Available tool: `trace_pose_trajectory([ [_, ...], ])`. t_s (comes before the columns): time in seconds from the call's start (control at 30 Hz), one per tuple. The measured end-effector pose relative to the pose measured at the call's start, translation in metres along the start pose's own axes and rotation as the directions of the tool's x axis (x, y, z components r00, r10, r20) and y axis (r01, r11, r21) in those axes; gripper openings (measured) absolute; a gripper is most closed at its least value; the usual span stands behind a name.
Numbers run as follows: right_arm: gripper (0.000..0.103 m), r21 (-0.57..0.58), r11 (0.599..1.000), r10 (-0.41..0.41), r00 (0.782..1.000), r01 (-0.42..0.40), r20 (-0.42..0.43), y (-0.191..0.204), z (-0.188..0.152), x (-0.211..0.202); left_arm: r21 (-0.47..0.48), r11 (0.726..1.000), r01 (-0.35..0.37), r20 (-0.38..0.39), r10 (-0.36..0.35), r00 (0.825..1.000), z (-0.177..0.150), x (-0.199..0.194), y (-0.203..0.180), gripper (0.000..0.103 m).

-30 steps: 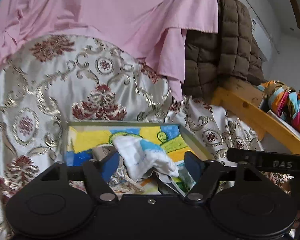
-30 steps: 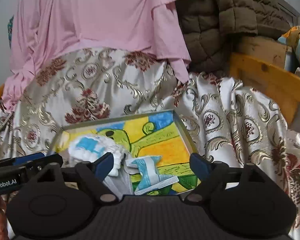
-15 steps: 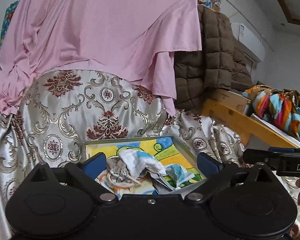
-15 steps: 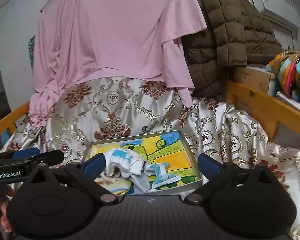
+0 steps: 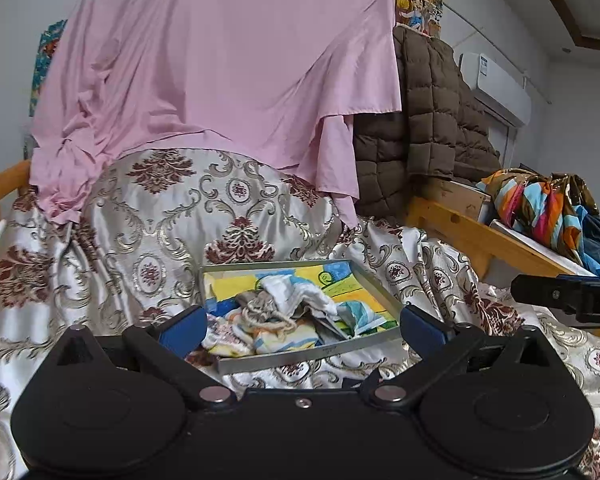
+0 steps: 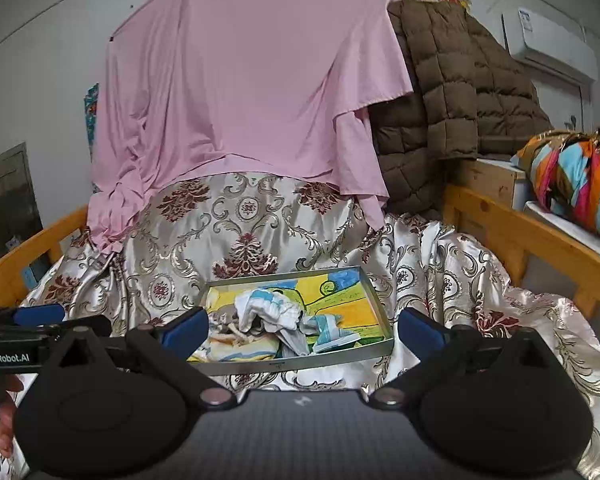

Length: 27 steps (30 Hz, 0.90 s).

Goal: Organize soft objects

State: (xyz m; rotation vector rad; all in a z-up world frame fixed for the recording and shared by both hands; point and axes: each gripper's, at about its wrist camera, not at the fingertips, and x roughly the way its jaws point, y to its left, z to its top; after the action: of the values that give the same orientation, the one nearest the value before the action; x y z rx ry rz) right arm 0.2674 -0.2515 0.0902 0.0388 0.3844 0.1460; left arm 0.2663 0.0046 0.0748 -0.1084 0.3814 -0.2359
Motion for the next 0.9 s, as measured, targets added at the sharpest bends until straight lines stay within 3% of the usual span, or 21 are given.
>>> trace_pose_trajectory([
  [0.23,0.103,0.004,0.999,0.035,0.999,-0.035,0.008,0.011,-0.015,-0.033,-0.009,0.999,-0.036,-0.001,0.036,0.999,-0.020,-0.038,0.004,0.102],
  [0.9,0.103,-0.029,1.000,-0.006,1.000,0.007,0.022,0.034,-0.082,-0.087,0.041,0.997,-0.068,-0.044,0.070,0.997,-0.067,-0.101,-0.004,0.102],
])
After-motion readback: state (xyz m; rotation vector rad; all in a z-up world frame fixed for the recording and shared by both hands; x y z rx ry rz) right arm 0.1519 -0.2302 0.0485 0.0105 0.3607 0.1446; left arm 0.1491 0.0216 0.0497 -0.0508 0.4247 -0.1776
